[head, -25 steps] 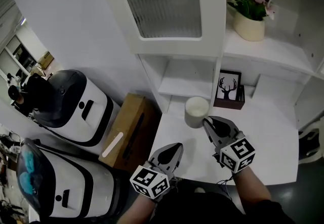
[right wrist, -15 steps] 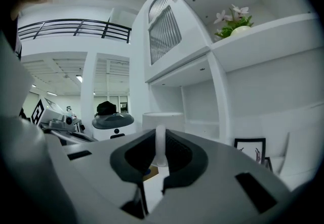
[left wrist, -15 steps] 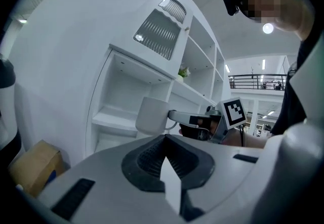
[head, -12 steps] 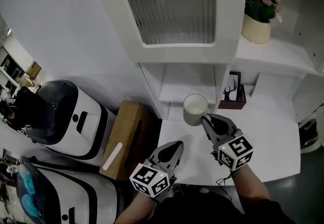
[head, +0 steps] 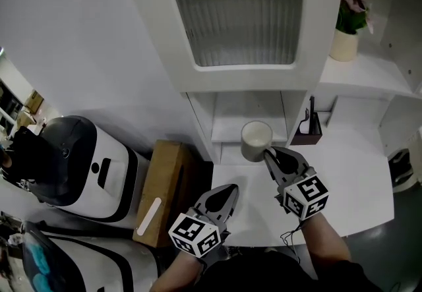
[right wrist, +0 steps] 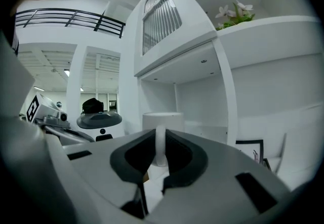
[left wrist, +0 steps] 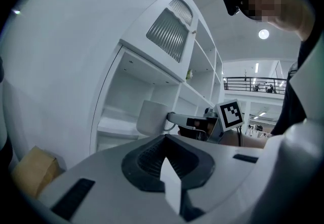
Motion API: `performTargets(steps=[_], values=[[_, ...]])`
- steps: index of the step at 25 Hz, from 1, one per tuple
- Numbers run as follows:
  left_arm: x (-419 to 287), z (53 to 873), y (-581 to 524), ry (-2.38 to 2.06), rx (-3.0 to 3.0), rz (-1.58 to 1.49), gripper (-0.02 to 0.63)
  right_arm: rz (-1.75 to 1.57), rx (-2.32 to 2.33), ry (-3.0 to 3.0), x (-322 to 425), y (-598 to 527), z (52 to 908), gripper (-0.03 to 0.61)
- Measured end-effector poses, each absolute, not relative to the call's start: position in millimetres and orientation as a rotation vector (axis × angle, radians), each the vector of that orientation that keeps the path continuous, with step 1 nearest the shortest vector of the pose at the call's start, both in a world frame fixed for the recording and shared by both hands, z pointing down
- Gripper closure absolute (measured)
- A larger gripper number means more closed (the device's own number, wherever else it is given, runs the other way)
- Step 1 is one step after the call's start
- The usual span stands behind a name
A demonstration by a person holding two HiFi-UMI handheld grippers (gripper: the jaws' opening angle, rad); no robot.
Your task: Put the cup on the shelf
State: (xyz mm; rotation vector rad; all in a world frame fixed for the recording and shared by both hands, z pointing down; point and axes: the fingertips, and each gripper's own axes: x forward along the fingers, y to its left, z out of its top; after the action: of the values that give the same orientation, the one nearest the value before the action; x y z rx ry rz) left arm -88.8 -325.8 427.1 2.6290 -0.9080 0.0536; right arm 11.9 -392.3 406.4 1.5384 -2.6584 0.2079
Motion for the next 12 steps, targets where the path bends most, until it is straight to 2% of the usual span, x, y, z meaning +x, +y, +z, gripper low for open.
performTargets(steps=[12], values=[[-117, 439, -355, -0.842, 2.63, 0.078, 0.609, 0.215, 1.657, -2.563, 3, -433, 420, 0.548]])
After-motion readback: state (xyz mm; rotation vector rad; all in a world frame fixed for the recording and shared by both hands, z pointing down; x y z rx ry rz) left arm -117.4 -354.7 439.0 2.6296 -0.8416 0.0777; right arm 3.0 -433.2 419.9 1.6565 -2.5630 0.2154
